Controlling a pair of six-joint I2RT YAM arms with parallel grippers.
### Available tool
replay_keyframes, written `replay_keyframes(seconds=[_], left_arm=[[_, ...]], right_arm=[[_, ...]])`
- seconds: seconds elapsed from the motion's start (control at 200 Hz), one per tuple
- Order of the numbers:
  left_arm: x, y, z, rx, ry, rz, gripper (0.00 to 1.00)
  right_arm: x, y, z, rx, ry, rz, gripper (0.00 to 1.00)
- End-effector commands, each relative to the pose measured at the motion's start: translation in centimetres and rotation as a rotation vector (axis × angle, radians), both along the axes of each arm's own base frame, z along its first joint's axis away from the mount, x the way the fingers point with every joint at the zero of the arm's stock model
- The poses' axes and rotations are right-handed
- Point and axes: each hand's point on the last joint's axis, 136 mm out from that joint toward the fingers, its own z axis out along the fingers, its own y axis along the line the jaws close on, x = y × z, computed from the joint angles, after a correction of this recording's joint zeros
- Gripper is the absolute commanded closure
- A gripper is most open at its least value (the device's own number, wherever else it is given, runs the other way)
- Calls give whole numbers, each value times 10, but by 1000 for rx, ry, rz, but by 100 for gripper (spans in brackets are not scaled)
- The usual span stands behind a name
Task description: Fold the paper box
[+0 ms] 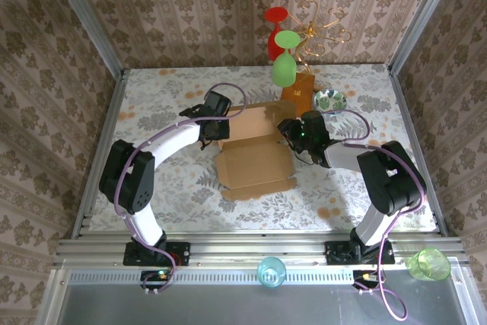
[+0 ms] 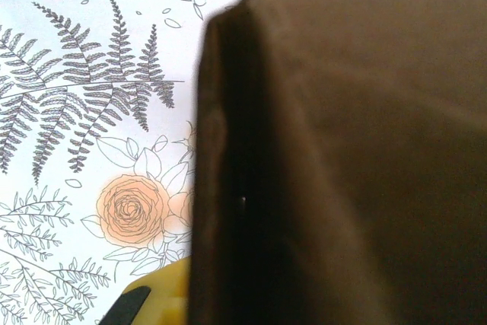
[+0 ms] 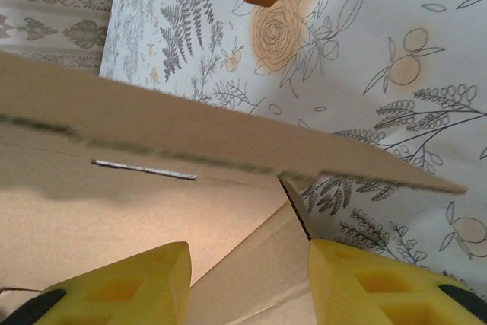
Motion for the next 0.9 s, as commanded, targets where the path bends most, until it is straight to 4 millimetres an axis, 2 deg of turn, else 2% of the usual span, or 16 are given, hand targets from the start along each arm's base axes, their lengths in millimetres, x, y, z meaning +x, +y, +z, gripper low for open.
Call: replay_keyframes(seconds=[0.0,0.075,0.375,0.655,0.78,0.895], left_arm=[[6,-10,8,-44,0,-4,100],[7,-11,9,-50,-4,-5,100],[10,-15,16,-75,-20,-6,100],[11,-16,22,-94,-30,-5,100],[10,-14,23,-92,-29,-3,100],[8,-10,22,-90,-23,1,100]], right_arm=[[5,12,12,14,-40,43,55],[6,14,14,21,-36,48,55],[-1,24,1,10,0,80,55],[-4,47,-4,5,12,128,55],[-4,44,5,-3,-7,124,56],[-4,41,30,-11,-50,132,56]])
